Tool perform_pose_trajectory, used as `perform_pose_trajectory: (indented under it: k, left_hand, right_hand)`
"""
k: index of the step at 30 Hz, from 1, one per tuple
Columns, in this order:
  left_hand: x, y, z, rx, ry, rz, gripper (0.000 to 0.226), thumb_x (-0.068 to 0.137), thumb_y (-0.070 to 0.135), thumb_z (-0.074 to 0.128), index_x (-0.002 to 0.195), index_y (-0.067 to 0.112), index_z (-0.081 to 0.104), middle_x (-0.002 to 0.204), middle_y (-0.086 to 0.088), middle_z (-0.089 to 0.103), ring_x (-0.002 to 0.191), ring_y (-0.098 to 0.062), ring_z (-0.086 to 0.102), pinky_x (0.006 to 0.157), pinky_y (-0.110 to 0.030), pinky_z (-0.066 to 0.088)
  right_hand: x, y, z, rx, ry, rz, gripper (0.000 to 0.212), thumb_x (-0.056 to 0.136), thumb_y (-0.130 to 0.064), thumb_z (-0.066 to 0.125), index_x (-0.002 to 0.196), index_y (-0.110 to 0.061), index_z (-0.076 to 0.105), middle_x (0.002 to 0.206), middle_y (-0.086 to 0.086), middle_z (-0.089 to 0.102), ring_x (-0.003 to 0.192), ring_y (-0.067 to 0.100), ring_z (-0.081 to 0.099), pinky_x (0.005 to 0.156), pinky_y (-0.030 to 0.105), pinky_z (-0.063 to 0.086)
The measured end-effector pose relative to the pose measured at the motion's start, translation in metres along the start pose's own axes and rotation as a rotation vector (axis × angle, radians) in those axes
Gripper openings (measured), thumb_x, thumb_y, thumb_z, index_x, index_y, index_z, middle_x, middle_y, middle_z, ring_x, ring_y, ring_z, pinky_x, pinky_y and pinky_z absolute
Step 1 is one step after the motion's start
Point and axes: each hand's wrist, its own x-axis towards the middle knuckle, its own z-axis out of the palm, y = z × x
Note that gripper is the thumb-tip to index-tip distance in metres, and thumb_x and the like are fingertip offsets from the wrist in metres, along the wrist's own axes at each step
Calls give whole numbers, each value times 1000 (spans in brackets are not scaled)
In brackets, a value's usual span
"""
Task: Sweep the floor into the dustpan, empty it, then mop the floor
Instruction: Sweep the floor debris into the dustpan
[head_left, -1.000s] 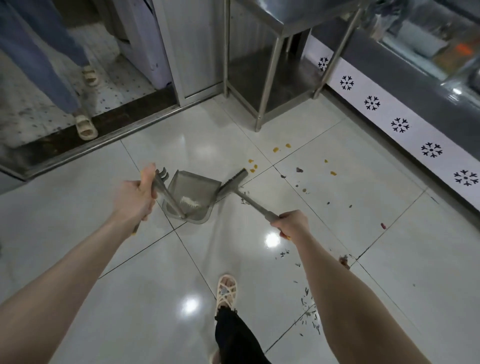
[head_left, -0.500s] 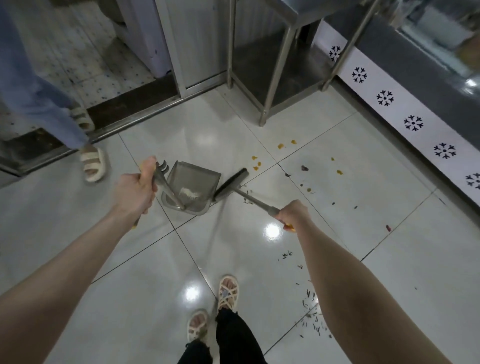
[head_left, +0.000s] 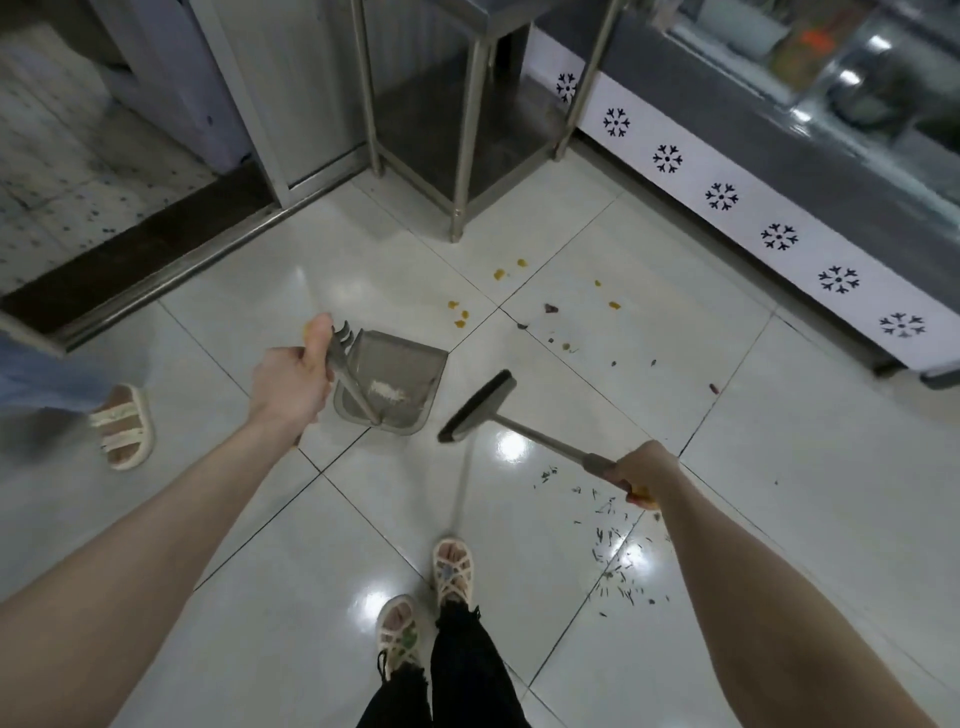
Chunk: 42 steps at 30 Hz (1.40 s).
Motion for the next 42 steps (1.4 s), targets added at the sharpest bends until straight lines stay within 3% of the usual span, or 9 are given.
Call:
perform_pose_trajectory:
  k: [4,10,15,19,23,26,31,39,42]
  left_hand:
    - [-6,-2,5,-9,-47,33,69,84,69,35,56,9,52,52,-11,51,45,-25,47,54,-33,43]
    - [-13,3,14,-24,-81,57,68,85,67,35,55,9,51,50,-10,49,49,-26,46,56,-32,43]
    - [-7,16,18,-34,-107,90,69,78,71,35,53,9,53,52,-11,52,53,-27,48,60,-33,43]
    - [6,31,23,-50,-119,82,67,78,70,37,54,9,51,53,-10,50,51,-26,45,56,-32,40]
    - [27,56,37,-33,-122,109,64,82,66,39,55,9,50,49,-8,48,44,-24,42,51,-29,37]
    - [43,71,49,-13,-120,118,63,84,65,39,57,8,51,51,-8,48,42,-24,42,50,-27,37]
    - [77,106,79,2,-124,95,67,82,69,38,59,8,52,51,-8,47,43,-23,41,50,-28,37]
    - [117,149,119,-11,-105,68,65,88,65,38,60,7,51,52,-9,46,44,-23,39,47,-27,35]
    - [128,155,128,9,-114,76,67,84,69,37,62,7,52,52,-8,47,44,-23,40,48,-28,36]
  right_hand:
    - [-15,34,1,14,29,9,38,79,-31,75,74,-4,48,72,6,54,63,21,58,73,35,58]
    - [-33,28,-13,107,65,-31,25,78,-24,76,91,-4,69,65,8,61,49,15,54,50,23,53]
    - [-33,14,-10,184,107,-73,18,85,-17,67,99,-6,70,64,7,58,46,13,52,35,16,41]
    - [-17,-7,-2,332,141,-121,23,83,-21,69,96,-2,71,65,5,55,55,19,57,67,34,59]
    - [10,-35,-7,388,152,-137,21,84,-27,68,90,-7,72,62,2,54,47,15,55,49,22,50]
    - [32,-53,-17,406,175,-135,14,84,-23,65,87,-11,71,58,2,55,47,16,56,51,23,50]
    - [75,-88,-48,512,166,-119,5,83,-17,64,83,-12,66,62,4,56,49,19,55,73,37,57]
    - [131,-146,-91,526,124,-124,8,85,-18,65,82,-11,63,64,5,55,50,18,54,67,35,57]
    - [153,-159,-95,506,121,-114,10,86,-19,65,82,-10,63,63,5,55,47,18,54,54,28,53]
